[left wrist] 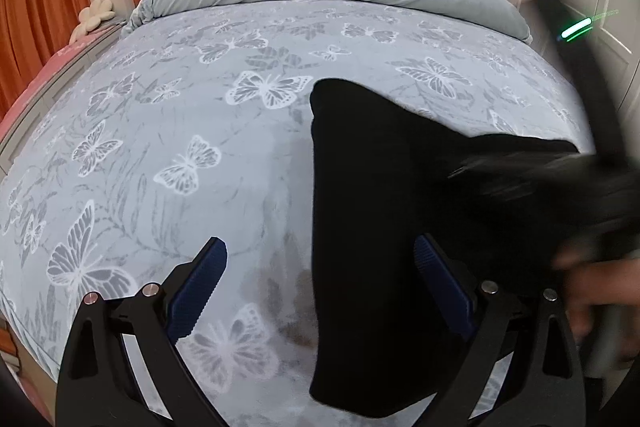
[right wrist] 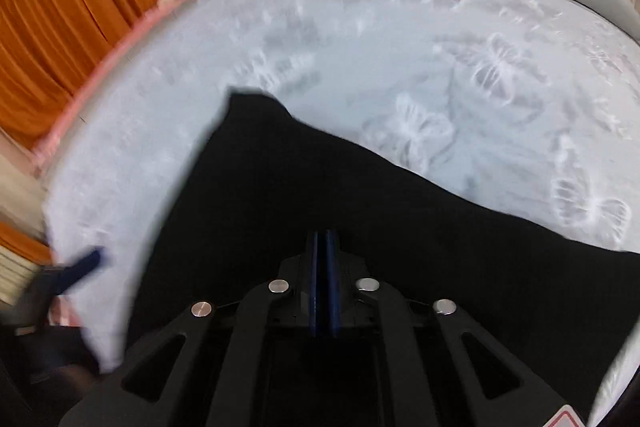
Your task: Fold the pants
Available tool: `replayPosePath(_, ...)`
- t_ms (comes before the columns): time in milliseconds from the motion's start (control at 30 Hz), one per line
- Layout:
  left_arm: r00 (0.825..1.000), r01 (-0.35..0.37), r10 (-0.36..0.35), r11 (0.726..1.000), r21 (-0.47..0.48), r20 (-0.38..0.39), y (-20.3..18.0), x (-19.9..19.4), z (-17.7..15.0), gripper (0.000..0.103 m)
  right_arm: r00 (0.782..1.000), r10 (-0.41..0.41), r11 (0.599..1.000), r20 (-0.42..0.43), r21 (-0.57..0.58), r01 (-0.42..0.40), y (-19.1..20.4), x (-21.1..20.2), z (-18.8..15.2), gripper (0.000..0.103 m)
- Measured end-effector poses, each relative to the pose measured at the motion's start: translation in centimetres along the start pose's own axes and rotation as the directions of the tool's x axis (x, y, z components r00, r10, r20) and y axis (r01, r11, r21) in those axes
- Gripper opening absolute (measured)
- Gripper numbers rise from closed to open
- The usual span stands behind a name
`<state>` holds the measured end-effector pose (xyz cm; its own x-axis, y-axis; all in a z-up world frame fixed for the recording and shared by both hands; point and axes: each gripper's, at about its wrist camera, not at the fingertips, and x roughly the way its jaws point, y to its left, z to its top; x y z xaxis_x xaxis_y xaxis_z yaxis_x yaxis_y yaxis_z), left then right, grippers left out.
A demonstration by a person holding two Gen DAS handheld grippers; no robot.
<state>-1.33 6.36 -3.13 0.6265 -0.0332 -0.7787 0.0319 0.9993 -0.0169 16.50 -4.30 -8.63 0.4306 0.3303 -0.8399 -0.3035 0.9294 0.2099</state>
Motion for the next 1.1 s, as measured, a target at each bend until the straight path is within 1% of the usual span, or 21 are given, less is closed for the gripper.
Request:
replayPosePath(67, 1.0, -0.003, 0.003, 1.0, 0.002, -0.002, 0.1, 0.1, 0.0, 0.093, 1.0, 0.018, 0.999, 0.02, 0.051, -0.018, 0.1, -1.0, 0.2, 0.002)
replayPosePath(100, 1.0, -0.002, 0.002, 1.0, 0.001, -0.008, 0.3, 0.1, 0.0, 0.093, 0.998, 0.053, 0.997, 0.044, 0.06, -0.055, 0.5, -2.2, 0.7, 0.003)
replayPosePath(200, 1.0, 0.006, -0.006, 1.0, -0.013, -0.017, 0.6, -0.1, 0.0, 0.093, 0.989, 0.125, 0.992, 0.076, -0.025, -0.124, 3.2, -4.1, 1.5, 0.004)
replayPosePath(267, 1.0, 0.008, -0.008, 1.0, -0.013, -0.016, 0.8, -0.6, -0.3, 0.093, 0.99, 0.135, 0.989, 0.028, -0.07, -0.133, 4.4, -2.7, 1.2, 0.004)
replayPosePath(333, 1.0, 0.009, -0.009, 1.0, -0.004, -0.023, 0.9, -0.6, -0.6, 0.093, 0.996, 0.087, 0.991, -0.001, -0.1, -0.086, 5.6, -0.4, 1.1, 0.001)
replayPosePath(400, 0.999, 0.004, -0.004, 1.0, 0.0, -0.038, 0.9, -0.2, -0.7, 0.093, 0.989, 0.149, 0.988, 0.021, -0.056, -0.147, 5.2, 1.3, 2.0, 0.0)
replayPosePath(433, 0.999, 0.004, -0.004, 1.0, 0.0, -0.043, 0.9, -0.1, -0.8, 0.093, 0.983, 0.181, 0.984, 0.026, -0.015, -0.18, 4.7, 1.0, 2.3, 0.0)
replayPosePath(500, 0.999, 0.023, -0.023, 1.0, -0.001, -0.047, 1.1, -0.1, -1.0, 0.093, 0.987, 0.145, 0.989, 0.074, 0.025, -0.147, 3.5, -1.4, 2.7, 0.0)
replayPosePath(567, 0.999, 0.023, -0.023, 1.0, -0.003, -0.035, 1.4, -0.4, -1.0, 0.093, 0.989, 0.063, 0.998, 0.13, 0.003, -0.064, 2.3, -4.7, 2.0, 0.005)
replayPosePath(633, 1.0, 0.025, -0.025, 1.0, -0.015, -0.019, 1.8, -0.8, -0.8, 0.093, 0.989, -0.02, 0.999, 0.15, 0.031, 0.016, -0.7, -7.8, 0.0, 0.006)
replayPosePath(700, 0.999, 0.032, -0.033, 0.999, -0.038, -0.02, 2.2, -0.7, -0.6, 0.094, 0.984, -0.112, 0.992, 0.136, 0.077, 0.102, -3.9, -8.3, -1.8, 0.006)
replayPosePath(733, 0.999, 0.035, -0.036, 0.998, -0.044, -0.024, 2.3, -0.7, -0.6, 0.094, 0.978, -0.186, 0.979, 0.094, 0.103, 0.176, -6.0, -7.3, -2.4, 0.0)
replayPosePath(767, 0.998, 0.043, -0.045, 0.998, -0.052, -0.033, 2.2, -0.6, -0.5, 0.094, 0.983, -0.175, 0.977, 0.051, 0.13, 0.167, -8.6, -6.1, -3.2, 0.0)
replayPosePath(833, 0.997, 0.067, -0.07, 0.996, -0.062, -0.039, 2.0, -0.5, -0.5, 0.095, 0.993, -0.063, 0.969, 0.095, 0.244, 0.038, -11.0, -6.9, -4.0, 0.0)
replayPosePath(867, 0.997, 0.062, -0.064, 0.996, -0.058, -0.033, 1.7, -0.7, -0.5, 0.095, 0.991, -0.068, 0.965, 0.115, 0.261, 0.036, -11.1, -8.2, -4.4, 0.003)
replayPosePath(900, 0.998, 0.054, -0.055, 0.997, -0.048, -0.02, 1.4, -0.9, -0.5, 0.095, 0.985, -0.108, 0.968, 0.135, 0.239, 0.074, -10.6, -9.3, -4.8, 0.009)
replayPosePath(933, 0.999, 0.048, -0.048, 0.998, -0.038, -0.013, 1.1, -1.0, -0.5, 0.095, 0.977, -0.151, 0.971, 0.151, 0.208, 0.118, -10.3, -10.5, -5.3, 0.021)
replayPosePath(967, 0.999, 0.044, -0.044, 0.999, -0.026, -0.004, 0.7, -1.1, -0.6, 0.095, 0.975, -0.161, 0.972, 0.154, 0.193, 0.13, -10.3, -11.3, -5.8, 0.041)
replayPosePath(1000, 0.999, 0.044, -0.044, 0.999, -0.019, 0.002, 0.5, -1.2, -0.5, 0.095, 0.97, -0.191, 0.967, 0.15, 0.198, 0.16, -10.7, -12.4, -6.5, 0.048)
replayPosePath(1033, 0.999, 0.044, -0.044, 0.999, -0.009, 0.011, 0.2, -1.3, -0.6, 0.095, 0.967, -0.201, 0.964, 0.154, 0.208, 0.167, -11.0, -13.0, -7.0, 0.049)
replayPosePath(1100, 0.999, 0.049, -0.049, 0.999, 0.0, 0.02, -0.2, -1.3, -0.6, 0.095, 0.976, -0.157, 0.964, 0.151, 0.238, 0.118, -11.9, -13.6, -7.8, 0.049)
